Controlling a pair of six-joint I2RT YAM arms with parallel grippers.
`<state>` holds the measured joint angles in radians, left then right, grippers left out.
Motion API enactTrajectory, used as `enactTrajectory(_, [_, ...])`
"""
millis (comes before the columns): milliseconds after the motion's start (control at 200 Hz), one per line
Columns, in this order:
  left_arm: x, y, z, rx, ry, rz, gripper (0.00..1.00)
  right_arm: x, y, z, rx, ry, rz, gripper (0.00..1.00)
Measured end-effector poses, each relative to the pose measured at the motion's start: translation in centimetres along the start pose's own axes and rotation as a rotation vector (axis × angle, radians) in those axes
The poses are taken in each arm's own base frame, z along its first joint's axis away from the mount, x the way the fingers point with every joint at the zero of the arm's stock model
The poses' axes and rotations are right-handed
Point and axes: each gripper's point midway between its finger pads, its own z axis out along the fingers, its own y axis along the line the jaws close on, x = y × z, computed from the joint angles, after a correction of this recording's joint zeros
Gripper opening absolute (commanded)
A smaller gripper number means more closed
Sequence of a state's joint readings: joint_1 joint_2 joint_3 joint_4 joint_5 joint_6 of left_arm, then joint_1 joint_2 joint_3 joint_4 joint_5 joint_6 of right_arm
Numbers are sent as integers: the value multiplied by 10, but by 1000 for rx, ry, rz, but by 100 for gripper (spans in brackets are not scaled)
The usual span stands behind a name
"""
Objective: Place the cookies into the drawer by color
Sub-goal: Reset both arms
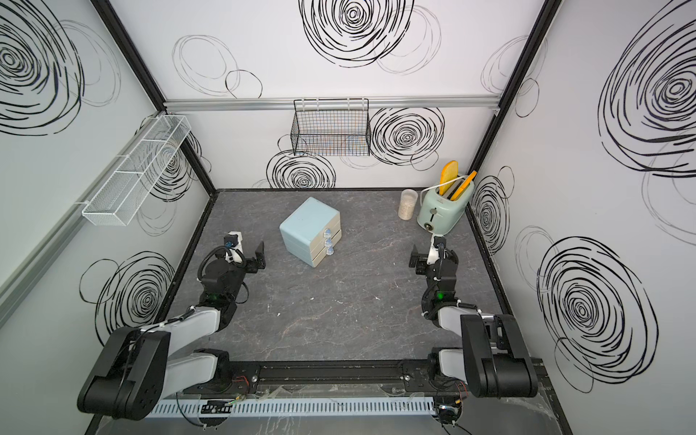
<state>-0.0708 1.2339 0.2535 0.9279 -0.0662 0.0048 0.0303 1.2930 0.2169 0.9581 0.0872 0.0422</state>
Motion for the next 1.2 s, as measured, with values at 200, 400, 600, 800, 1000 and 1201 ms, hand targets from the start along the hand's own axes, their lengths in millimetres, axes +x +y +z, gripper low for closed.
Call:
enactTrajectory(200, [8,-6,5,46,1,-1,98,0,1,0,-18,-28,-6,99])
enactTrajectory(400, [21,-10,8,85,16,0,98,4,2,-6,-32,-59,-21,99])
enactTrajectory(600, [33,-13,9,110,16,1,98,9,4,-2,-44,-58,-26,99])
enactTrajectory(800, [32,-9,8,96,4,-3,98,25,5,9,-52,-5,-29,99])
enactTrajectory(1000, [32,1,9,35,5,-14,98,18,4,13,-55,-22,-26,99])
enactTrajectory(1201, [32,4,9,16,5,-17,98,18,5,13,-63,-21,-25,99])
